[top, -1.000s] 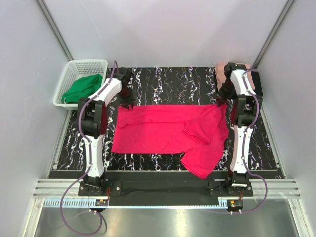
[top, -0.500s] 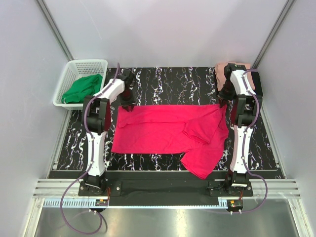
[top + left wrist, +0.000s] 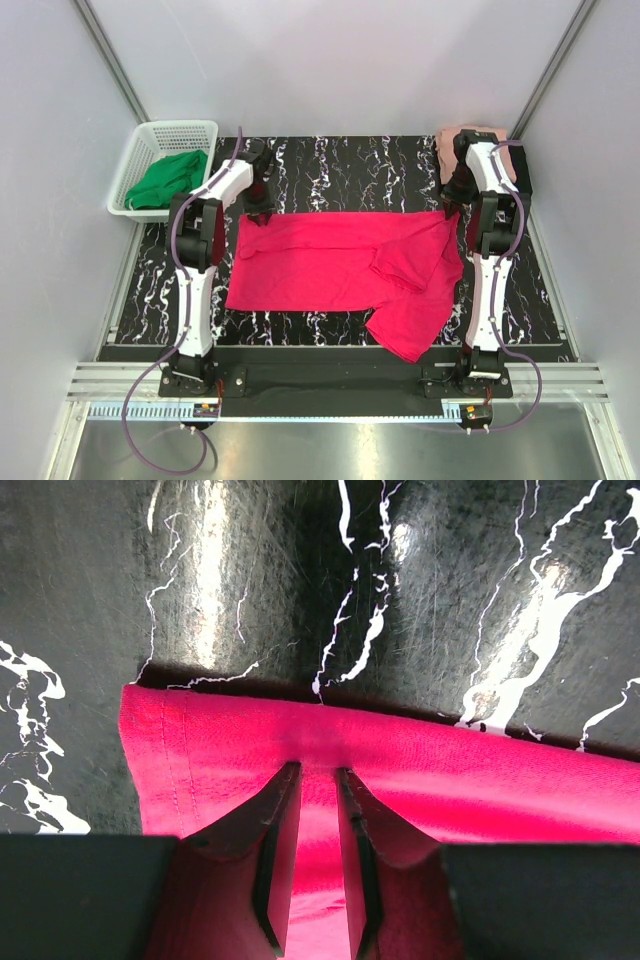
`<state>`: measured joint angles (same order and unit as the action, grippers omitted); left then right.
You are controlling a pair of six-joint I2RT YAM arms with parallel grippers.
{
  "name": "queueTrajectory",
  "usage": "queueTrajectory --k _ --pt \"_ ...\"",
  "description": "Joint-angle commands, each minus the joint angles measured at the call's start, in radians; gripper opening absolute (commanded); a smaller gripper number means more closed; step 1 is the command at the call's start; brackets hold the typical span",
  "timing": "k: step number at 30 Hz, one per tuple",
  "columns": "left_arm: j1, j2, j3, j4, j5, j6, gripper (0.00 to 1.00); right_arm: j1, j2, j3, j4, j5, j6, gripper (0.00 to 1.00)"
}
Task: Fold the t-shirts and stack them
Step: Fold the tshirt
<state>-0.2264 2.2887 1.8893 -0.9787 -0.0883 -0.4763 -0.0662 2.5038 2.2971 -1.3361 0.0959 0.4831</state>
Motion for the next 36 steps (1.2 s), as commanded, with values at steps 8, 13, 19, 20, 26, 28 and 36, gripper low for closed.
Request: queueTrajectory --k 8,13,19,20,26,28,36 --pt "0.012 -0.149 0.011 -0.006 -0.065 -0.016 0.31 -0.004 -0.393 -0.015 0.044 -0.077 -0.051 0.18" --pt "0.012 -0.241 -0.021 -0.006 -0.051 -0.030 0.32 -0.004 -0.474 0.042 0.017 -0.206 -0.054 0.21" --pt "-0.014 -0.482 -0.232 0.003 0.012 -0.045 0.33 -0.001 -0.767 -0.452 0.184 -0.442 -0.025 0.21" --pt "-0.042 -0.523 -0.307 0.008 0.006 -0.041 0.33 0.000 -0.868 -0.526 0.240 -0.470 -0.017 0.22" --pt "-0.082 -0.871 -0.608 0.021 0.027 -0.090 0.40 0.038 -1.210 -0.948 0.264 -0.579 0.003 0.23" --pt "-0.091 -1.011 -0.680 0.026 0.035 -0.108 0.43 0.049 -1.349 -1.027 0.265 -0.602 0.029 0.24" --pt "-0.093 -1.273 -0.889 0.037 0.070 -0.096 0.52 0.051 -1.583 -1.214 0.232 -0.604 0.115 0.27"
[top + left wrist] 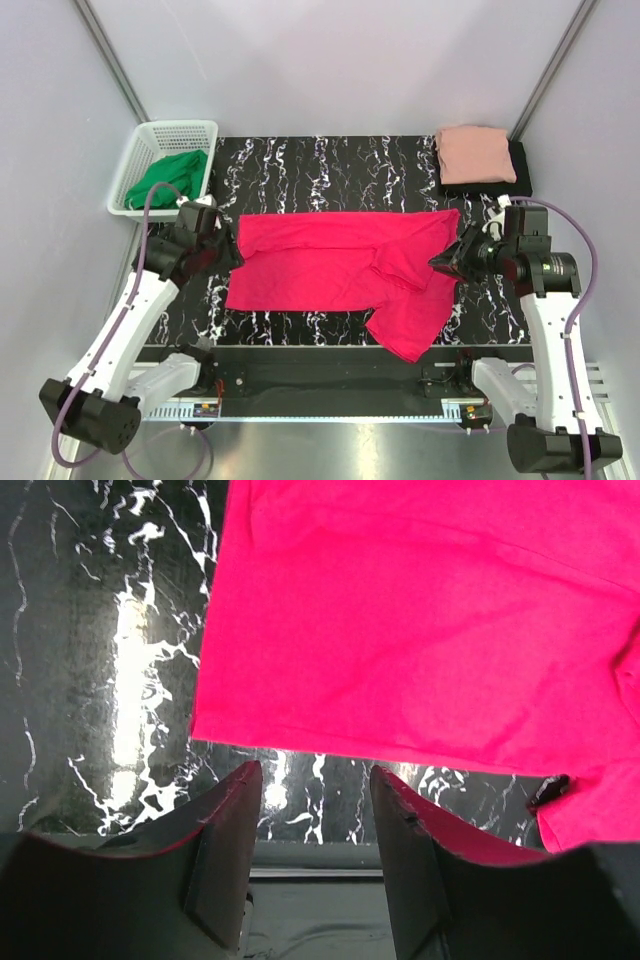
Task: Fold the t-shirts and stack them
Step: Fold the tshirt
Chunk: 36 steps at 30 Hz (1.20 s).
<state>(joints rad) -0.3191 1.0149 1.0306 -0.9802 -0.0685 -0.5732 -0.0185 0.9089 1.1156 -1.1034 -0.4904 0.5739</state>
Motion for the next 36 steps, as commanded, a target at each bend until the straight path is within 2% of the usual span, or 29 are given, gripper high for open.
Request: queueTrajectory --k 1,4,6,8,9,11,12,13,16,17,21,28,36 --pt "0.000 0.010 -0.046 0.038 0.059 0.001 0.52 0.003 0.024 -0.042 -0.028 -0.008 0.020 0.27" --pt "0.000 0.045 -0.061 0.054 0.062 0.009 0.52 0.003 0.074 -0.042 -0.012 0.013 -0.017 0.27" --pt "0.000 0.098 -0.044 0.092 0.062 0.024 0.52 0.003 0.142 0.027 0.002 0.053 -0.031 0.27" --pt "-0.001 0.158 0.017 0.130 0.056 0.041 0.52 0.003 0.296 0.126 0.023 0.093 -0.074 0.28" --pt "0.000 0.238 0.049 0.129 0.036 0.052 0.52 0.003 0.356 0.163 0.025 0.104 -0.089 0.27" --pt "0.002 0.351 0.182 0.129 0.035 0.064 0.51 0.003 0.583 0.290 0.014 0.119 -0.133 0.26" --pt "0.002 0.381 0.183 0.127 0.039 0.067 0.51 0.003 0.584 0.321 0.023 0.128 -0.137 0.24" --pt "0.003 0.414 0.242 0.129 0.044 0.070 0.51 0.003 0.655 0.348 0.049 0.139 -0.137 0.22" --pt "0.003 0.549 0.363 0.127 0.052 0.084 0.47 0.006 0.776 0.476 0.040 0.171 -0.147 0.00" --pt "0.005 0.591 0.396 0.117 0.053 0.085 0.44 0.006 0.807 0.512 0.042 0.197 -0.144 0.00" --pt "0.040 0.833 0.543 0.077 0.126 0.067 0.00 0.008 0.984 0.588 -0.006 0.210 -0.172 0.00" --pt "0.109 1.056 0.736 0.017 0.194 0.058 0.00 0.008 1.166 0.678 0.001 0.236 -0.172 0.00" --pt "0.141 1.137 0.798 0.014 0.182 0.102 0.00 0.008 1.266 0.774 0.001 0.317 -0.192 0.00"
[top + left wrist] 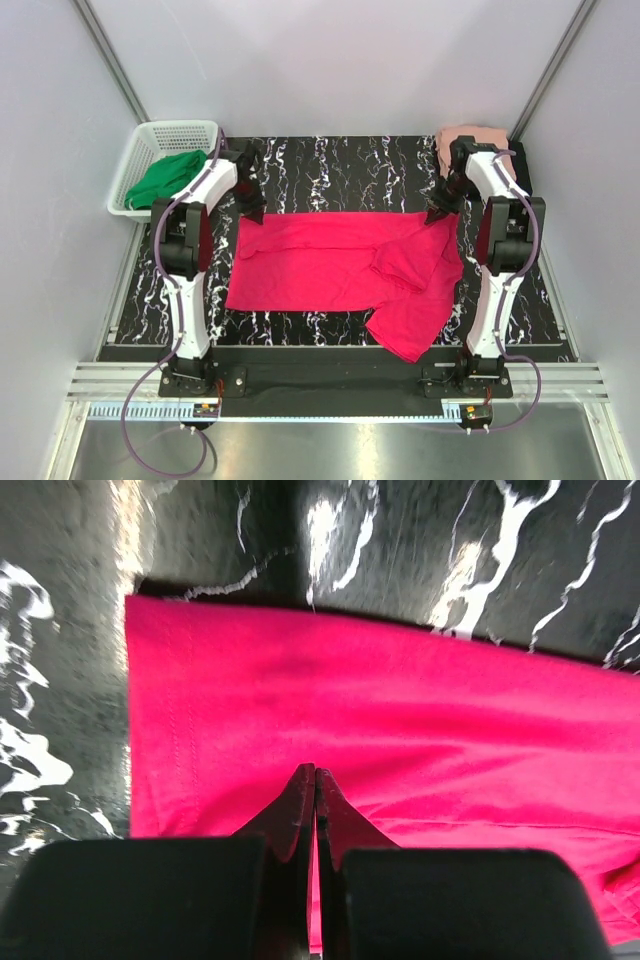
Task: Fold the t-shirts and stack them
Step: Fold the tshirt
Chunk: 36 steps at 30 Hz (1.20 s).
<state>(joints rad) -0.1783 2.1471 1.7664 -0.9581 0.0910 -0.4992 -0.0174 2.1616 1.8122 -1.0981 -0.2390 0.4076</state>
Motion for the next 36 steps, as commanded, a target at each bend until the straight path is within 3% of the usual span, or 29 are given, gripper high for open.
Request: queueTrajectory --k 1,19,36 --pt "0.002 0.011 0.073 -0.010 0.021 0.031 0.00 0.008 0.042 0.094 -0.019 0.075 -0.029 0.00" --pt "0.005 0.148 0.168 -0.013 -0.040 0.060 0.00 0.008 0.273 0.343 -0.124 0.181 -0.049 0.00" --pt "0.007 0.186 0.157 -0.016 -0.085 0.039 0.00 0.011 0.378 0.384 -0.137 0.175 -0.046 0.00"
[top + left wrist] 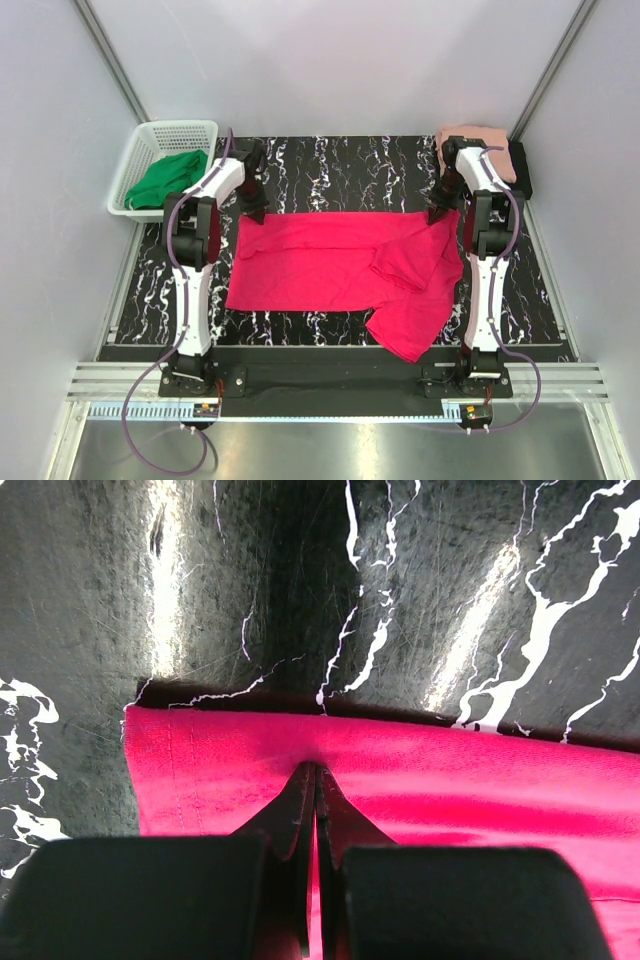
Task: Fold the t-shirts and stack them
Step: Fold the tshirt
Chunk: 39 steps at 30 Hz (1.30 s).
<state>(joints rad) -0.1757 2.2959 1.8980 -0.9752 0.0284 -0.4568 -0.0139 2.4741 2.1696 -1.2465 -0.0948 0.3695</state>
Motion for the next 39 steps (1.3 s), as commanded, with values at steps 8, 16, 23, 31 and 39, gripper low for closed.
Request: queueTrajectory --k 8,16,23,31,39 --pt "0.015 0.089 0.113 -0.026 -0.007 -0.022 0.00 0.054 0.180 0.268 -0.077 0.010 0.016 0.00" --pt "0.027 0.174 0.306 -0.125 -0.013 -0.028 0.00 0.060 0.263 0.452 -0.148 -0.008 0.043 0.00" --pt "0.051 0.171 0.312 -0.141 -0.073 -0.029 0.00 0.054 0.237 0.455 -0.149 0.041 0.045 0.00" --pt "0.070 0.166 0.319 -0.146 -0.099 -0.036 0.00 0.019 0.229 0.472 -0.156 0.060 0.046 0.00" --pt "0.076 0.185 0.337 -0.146 -0.082 -0.026 0.00 0.020 0.241 0.486 -0.148 0.040 0.042 0.00"
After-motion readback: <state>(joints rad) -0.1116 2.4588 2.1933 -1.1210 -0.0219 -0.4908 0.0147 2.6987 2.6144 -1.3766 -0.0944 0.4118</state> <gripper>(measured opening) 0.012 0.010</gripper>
